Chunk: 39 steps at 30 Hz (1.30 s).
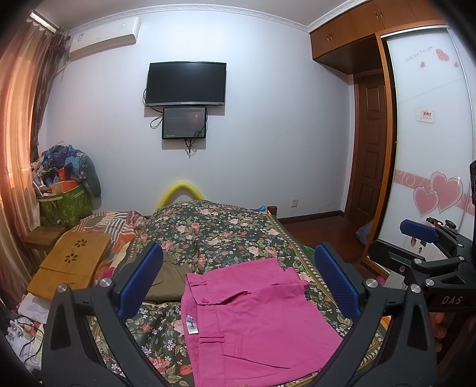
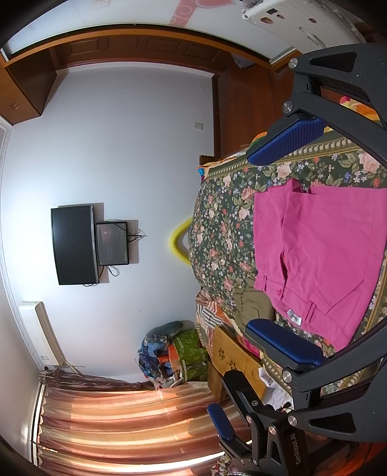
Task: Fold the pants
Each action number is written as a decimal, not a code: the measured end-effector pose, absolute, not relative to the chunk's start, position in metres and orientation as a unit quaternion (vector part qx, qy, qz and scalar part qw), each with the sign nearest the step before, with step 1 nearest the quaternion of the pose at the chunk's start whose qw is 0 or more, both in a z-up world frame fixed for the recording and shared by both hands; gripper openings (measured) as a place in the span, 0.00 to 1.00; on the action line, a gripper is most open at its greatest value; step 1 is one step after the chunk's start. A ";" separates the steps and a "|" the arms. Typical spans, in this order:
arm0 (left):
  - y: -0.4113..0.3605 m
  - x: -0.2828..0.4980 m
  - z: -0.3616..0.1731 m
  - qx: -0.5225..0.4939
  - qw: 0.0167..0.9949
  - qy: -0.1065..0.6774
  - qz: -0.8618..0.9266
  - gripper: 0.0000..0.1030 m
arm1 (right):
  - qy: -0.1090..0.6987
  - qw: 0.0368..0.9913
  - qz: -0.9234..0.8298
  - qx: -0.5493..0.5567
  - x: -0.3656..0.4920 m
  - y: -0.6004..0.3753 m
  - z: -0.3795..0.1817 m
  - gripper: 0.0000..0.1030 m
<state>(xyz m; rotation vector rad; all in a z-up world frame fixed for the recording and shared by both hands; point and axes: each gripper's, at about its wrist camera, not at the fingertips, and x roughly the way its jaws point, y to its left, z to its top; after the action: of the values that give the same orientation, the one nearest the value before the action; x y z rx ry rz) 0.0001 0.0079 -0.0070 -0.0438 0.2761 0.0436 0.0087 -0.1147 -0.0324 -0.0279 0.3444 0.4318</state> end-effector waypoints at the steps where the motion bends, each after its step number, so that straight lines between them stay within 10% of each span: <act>1: 0.008 0.000 -0.007 -0.022 0.990 0.138 0.021 1.00 | 0.170 0.962 0.213 -0.014 0.008 -0.115 -0.032 1.00; 39: 0.047 0.131 -0.071 0.002 0.968 0.249 0.033 1.00 | 0.281 0.939 0.197 -0.034 0.115 -0.127 -0.094 0.99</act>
<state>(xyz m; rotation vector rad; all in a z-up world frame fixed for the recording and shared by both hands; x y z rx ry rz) 0.1312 0.0472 -0.0714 0.0031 0.5038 0.0663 0.1147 -0.1272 -0.0943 -0.0704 0.5738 0.4023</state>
